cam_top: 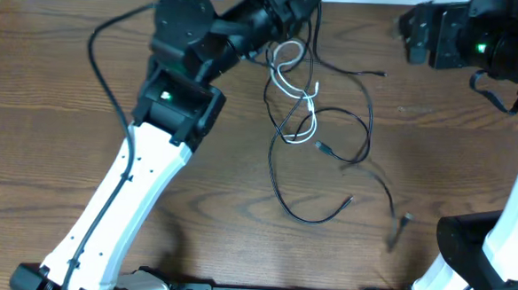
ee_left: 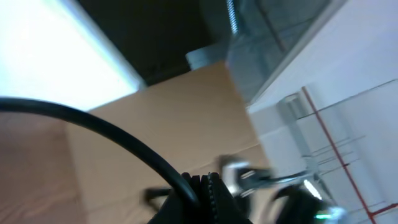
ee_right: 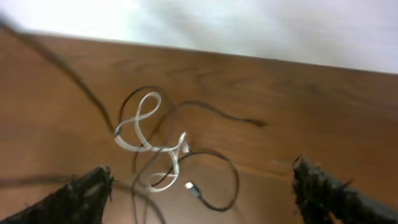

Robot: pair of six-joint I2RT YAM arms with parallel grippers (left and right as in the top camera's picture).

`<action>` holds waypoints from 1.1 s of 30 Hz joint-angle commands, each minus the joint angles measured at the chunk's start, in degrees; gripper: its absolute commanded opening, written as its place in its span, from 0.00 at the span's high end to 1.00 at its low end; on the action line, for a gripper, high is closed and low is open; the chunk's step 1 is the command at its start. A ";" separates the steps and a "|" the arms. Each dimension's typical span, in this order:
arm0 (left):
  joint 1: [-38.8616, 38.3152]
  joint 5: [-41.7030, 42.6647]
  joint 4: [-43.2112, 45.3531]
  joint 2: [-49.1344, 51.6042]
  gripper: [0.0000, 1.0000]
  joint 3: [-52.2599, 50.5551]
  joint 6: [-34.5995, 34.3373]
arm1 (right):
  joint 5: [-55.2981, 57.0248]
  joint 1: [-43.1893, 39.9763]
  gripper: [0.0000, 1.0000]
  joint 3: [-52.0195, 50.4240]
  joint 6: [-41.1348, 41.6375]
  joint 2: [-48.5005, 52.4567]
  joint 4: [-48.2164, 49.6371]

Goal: Untangle cables

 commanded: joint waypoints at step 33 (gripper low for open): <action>0.04 -5.25 -7.19 -0.94 0.92 9.42 -0.50 | -33.42 8.35 0.62 -12.28 -27.82 0.61 2.16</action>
